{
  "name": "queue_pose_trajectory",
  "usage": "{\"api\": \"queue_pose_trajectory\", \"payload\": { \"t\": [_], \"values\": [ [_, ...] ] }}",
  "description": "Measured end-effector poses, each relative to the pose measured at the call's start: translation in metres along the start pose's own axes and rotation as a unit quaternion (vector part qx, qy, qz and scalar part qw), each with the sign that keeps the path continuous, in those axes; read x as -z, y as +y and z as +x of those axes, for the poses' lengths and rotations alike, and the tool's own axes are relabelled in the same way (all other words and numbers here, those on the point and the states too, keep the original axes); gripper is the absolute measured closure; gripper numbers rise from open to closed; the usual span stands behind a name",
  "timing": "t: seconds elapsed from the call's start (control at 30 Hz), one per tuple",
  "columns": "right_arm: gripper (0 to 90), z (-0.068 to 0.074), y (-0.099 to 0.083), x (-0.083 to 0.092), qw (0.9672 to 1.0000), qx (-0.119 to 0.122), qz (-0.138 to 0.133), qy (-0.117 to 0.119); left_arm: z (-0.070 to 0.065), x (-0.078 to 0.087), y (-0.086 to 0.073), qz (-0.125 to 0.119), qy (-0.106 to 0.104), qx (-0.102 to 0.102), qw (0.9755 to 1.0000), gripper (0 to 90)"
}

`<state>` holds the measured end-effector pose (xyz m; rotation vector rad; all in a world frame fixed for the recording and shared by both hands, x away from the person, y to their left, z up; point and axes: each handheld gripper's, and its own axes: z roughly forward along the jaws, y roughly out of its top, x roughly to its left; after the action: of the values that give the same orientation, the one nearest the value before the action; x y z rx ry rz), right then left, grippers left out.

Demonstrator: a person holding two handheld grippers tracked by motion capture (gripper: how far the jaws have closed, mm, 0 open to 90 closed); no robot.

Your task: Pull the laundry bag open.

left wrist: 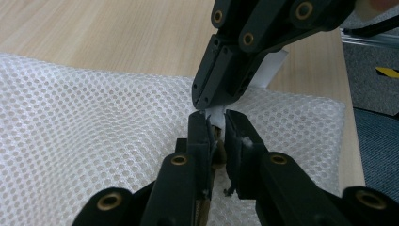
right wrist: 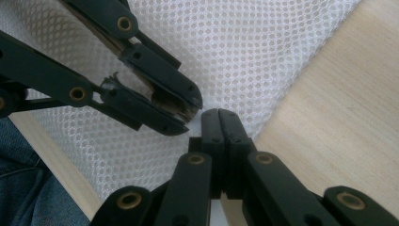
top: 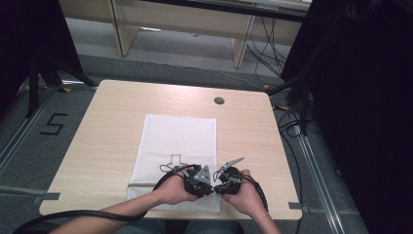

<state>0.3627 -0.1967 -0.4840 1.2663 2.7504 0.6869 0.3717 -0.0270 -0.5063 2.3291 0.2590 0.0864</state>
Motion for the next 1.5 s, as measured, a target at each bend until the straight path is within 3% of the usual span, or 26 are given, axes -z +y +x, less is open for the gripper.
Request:
{"api": "queue_pose_trajectory", "payload": {
  "t": [0.1,0.37,0.53,0.57,0.67,0.77,0.9,1.07,1.47,1.5],
  "values": [
    [90.0,0.000,0.000,0.000,1.0000,0.004,-0.003,0.000,-0.001,0.000,0.001,0.003,-0.001,0.015,0.9999,81.2],
    [90.0,0.000,0.001,0.000,0.9999,0.009,0.001,-0.005,0.001,0.003,0.004,0.016,0.004,0.008,0.9998,81.8],
    [90.0,0.003,0.002,0.001,0.9999,-0.003,0.012,-0.011,0.000,0.004,0.003,0.015,0.003,0.018,0.9997,81.9],
    [90.0,0.000,0.002,-0.001,0.9998,0.017,0.005,-0.007,0.001,0.005,0.004,0.016,0.003,0.010,0.9998,82.0],
    [90.0,0.000,0.002,-0.001,0.9998,0.018,0.005,-0.007,0.000,0.005,0.003,0.015,0.002,0.023,0.9996,82.0],
    [90.0,0.003,0.002,0.000,0.9999,-0.002,0.013,-0.011,0.000,0.006,0.003,0.011,0.002,0.026,0.9996,82.1],
    [90.0,0.003,0.003,0.000,0.9998,0.004,0.015,-0.008,0.000,0.007,0.002,0.012,0.004,0.024,0.9996,82.1],
    [90.0,0.000,0.004,-0.001,0.9997,0.021,0.010,-0.005,0.001,0.013,-0.002,-0.002,0.000,0.040,0.9992,82.1],
    [90.0,0.001,0.003,-0.001,0.9999,0.014,0.008,-0.005,0.002,0.015,-0.003,-0.002,-0.001,0.034,0.9994,82.1],
    [90.0,0.002,0.003,0.000,0.9999,0.003,0.014,-0.006,0.002,0.014,-0.003,-0.002,-0.002,0.040,0.9992,82.1]
  ]
}}
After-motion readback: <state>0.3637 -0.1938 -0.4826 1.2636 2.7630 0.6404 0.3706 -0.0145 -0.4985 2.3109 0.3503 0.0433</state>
